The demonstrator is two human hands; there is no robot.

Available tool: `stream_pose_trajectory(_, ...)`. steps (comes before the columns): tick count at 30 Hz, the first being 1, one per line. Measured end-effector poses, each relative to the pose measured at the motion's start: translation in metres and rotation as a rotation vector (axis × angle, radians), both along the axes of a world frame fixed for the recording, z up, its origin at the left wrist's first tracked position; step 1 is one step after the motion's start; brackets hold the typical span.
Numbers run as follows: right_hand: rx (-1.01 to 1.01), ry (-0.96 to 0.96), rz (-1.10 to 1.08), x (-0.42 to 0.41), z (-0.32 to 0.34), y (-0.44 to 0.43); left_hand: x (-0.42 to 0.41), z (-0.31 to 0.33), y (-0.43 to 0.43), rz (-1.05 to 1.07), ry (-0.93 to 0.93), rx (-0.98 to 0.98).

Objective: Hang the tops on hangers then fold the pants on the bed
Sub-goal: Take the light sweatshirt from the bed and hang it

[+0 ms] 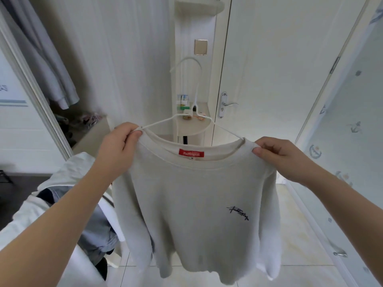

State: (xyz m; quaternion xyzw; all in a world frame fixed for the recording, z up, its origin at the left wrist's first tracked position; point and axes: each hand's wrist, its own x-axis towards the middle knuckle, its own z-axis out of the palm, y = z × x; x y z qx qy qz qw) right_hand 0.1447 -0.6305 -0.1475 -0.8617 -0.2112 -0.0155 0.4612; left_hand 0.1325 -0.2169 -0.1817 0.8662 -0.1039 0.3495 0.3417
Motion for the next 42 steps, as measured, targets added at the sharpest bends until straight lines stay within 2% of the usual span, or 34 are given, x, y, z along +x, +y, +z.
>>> stream_pose_trajectory(3, 0.030, 0.066, 0.089, 0.015, 0.012, 0.017, 0.014, 0.013, 0.014, 0.028, 0.016, -0.012)
stream_pose_trajectory(8, 0.220, 0.299, 0.349, 0.048, 0.051, 0.057, 0.056, 0.049, 0.036, 0.074, -0.019, 0.026)
stream_pose_trajectory(12, 0.335, 0.432, 0.492, 0.080, 0.084, 0.106, 0.114, 0.078, 0.072, 0.131, 0.026, 0.059)
stream_pose_trajectory(16, 0.507, 0.469, 0.567, 0.108, 0.112, 0.163, 0.176, 0.108, 0.111, 0.167, 0.066, 0.026)
stream_pose_trajectory(21, 0.624, 0.398, 0.518, 0.147, 0.145, 0.240, 0.230, 0.154, 0.152, 0.145, 0.020, -0.066)
stream_pose_trajectory(27, 0.777, 0.277, 0.422, 0.209, 0.179, 0.343, 0.249, 0.204, 0.199, -0.044, -0.107, -0.148)
stream_pose_trajectory(35, 0.804, 0.137, 0.354, 0.298, 0.237, 0.452, 0.275, 0.232, 0.247, -0.246, -0.105, -0.212)
stream_pose_trajectory(42, 0.788, 0.014, 0.321, 0.377, 0.304, 0.536, 0.321, 0.272, 0.269, -0.167, -0.066, -0.065)
